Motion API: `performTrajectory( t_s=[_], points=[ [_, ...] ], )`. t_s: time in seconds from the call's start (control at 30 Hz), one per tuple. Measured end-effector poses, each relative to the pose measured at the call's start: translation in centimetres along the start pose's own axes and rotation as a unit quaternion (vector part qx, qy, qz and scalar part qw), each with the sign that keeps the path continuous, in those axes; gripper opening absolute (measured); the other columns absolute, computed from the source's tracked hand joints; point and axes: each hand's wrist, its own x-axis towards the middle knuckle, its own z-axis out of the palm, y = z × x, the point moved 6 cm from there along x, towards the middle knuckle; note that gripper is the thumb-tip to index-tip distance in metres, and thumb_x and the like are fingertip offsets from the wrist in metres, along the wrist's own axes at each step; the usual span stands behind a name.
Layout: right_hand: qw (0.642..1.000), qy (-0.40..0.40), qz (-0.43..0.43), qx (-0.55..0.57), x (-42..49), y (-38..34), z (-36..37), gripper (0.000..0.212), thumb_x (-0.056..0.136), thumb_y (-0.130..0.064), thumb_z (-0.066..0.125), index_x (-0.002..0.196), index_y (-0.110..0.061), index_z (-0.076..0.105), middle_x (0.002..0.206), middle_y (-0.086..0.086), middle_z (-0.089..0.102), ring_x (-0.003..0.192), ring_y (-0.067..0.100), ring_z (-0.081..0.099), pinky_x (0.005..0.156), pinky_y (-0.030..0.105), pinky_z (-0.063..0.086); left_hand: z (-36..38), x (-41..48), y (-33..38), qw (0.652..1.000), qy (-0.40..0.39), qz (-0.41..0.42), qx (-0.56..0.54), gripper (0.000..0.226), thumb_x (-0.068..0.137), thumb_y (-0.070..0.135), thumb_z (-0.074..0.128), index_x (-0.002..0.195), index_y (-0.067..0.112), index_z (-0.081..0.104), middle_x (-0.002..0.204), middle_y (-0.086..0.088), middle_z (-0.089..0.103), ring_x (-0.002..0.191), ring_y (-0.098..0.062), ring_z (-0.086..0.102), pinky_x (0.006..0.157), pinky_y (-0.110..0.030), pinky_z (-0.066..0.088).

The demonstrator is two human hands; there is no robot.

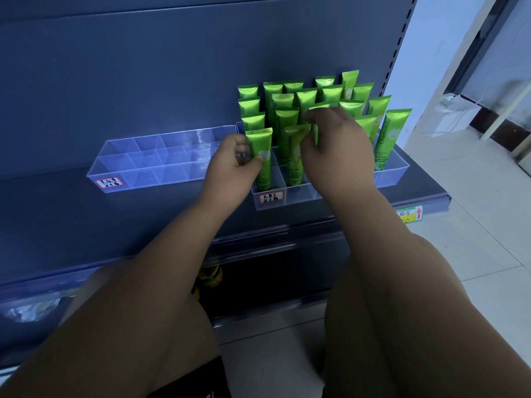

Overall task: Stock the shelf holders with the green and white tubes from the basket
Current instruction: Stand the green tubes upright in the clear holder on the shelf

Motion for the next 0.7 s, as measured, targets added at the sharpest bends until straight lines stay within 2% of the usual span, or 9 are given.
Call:
performTrajectory(
  t_s=[0.07,0.13,0.17,0.3,0.4,0.47,0.57,0.7],
  points=[
    [1.0,0.005,-0.016,0.003,-1.0,-0.7,-0.6,0.035,0.087,-0.013,0.056,0.119,-0.011,0.07,0.112,0.011,0.068,0.1,0.036,0.062,0.074,0.04,0.051,-1.0,-1.0,0.5,1.0,0.027,0.0,0.004,0.038,0.097,0.017,0.066,0.132,0.014,0.052,0.118,0.01,0.058,0.103,-0.007,0.061,0.086,-0.018,0.05],
    [0.999,0.011,-0.034,0.016,-2.2,-1.6,-1.2,0.035,0.087,-0.01,0.057,0.119,-0.009,0.069,0.11,0.012,0.068,0.101,0.036,0.06,0.077,0.04,0.049,-2.4,-2.4,1.5,0.996,0.066,0.036,0.041,0.041,0.097,0.017,0.062,0.137,0.015,0.051,0.129,0.007,0.059,0.12,-0.012,0.059,0.101,-0.034,0.05],
    [0.999,0.013,-0.043,0.026,-2.8,-2.2,-1.4,0.034,0.088,-0.009,0.056,0.12,-0.009,0.069,0.111,0.011,0.068,0.102,0.035,0.06,0.079,0.039,0.049,-3.0,-3.3,2.1,0.992,0.081,0.058,0.07,0.041,0.097,0.019,0.061,0.137,0.016,0.051,0.133,0.006,0.059,0.124,-0.013,0.057,0.104,-0.038,0.049],
    [0.995,-0.011,-0.073,0.064,-4.9,-4.7,-1.6,0.032,0.095,-0.015,0.056,0.125,-0.009,0.067,0.114,0.009,0.069,0.103,0.034,0.061,0.083,0.04,0.049,-5.0,-6.7,4.5,0.97,0.112,0.132,0.171,0.044,0.099,0.024,0.059,0.141,0.016,0.051,0.141,0.005,0.057,0.134,-0.013,0.049,0.111,-0.033,0.042],
    [0.992,-0.042,-0.081,0.09,-6.0,-6.6,-0.9,0.036,0.099,-0.022,0.054,0.132,-0.01,0.063,0.122,0.007,0.066,0.11,0.03,0.06,0.087,0.035,0.048,-6.6,-8.6,4.9,0.951,0.129,0.147,0.24,0.048,0.101,0.028,0.058,0.145,0.014,0.049,0.146,0.002,0.054,0.138,-0.015,0.043,0.113,-0.026,0.033],
    [0.989,-0.062,-0.078,0.11,-6.6,-8.0,-0.5,0.041,0.102,-0.026,0.051,0.139,-0.011,0.058,0.131,0.006,0.063,0.119,0.027,0.057,0.094,0.035,0.048,-8.2,-9.5,4.9,0.936,0.149,0.144,0.285,0.051,0.102,0.035,0.055,0.146,0.011,0.047,0.149,-0.003,0.052,0.14,-0.02,0.042,0.116,-0.034,0.034],
    [0.983,-0.09,-0.092,0.133,-7.5,-10.7,0.6,0.044,0.106,-0.029,0.046,0.146,-0.01,0.051,0.143,0.007,0.057,0.134,0.024,0.049,0.109,0.038,0.042,-11.7,-10.9,5.4,0.9,0.19,0.13,0.371,0.061,0.106,0.048,0.04,0.152,0.008,0.04,0.156,-0.009,0.045,0.145,-0.03,0.039,0.119,-0.047,0.033],
    [0.967,-0.145,-0.113,0.175,-9.3,-16.1,2.4,0.048,0.107,-0.033,0.044,0.151,-0.014,0.045,0.159,0.007,0.041,0.149,0.023,0.033,0.122,0.042,0.03,-17.3,-15.5,4.8,0.859,0.243,0.084,0.444,0.067,0.105,0.053,0.031,0.156,0.009,0.035,0.161,-0.009,0.04,0.149,-0.033,0.034,0.12,-0.053,0.03]
  ],
)
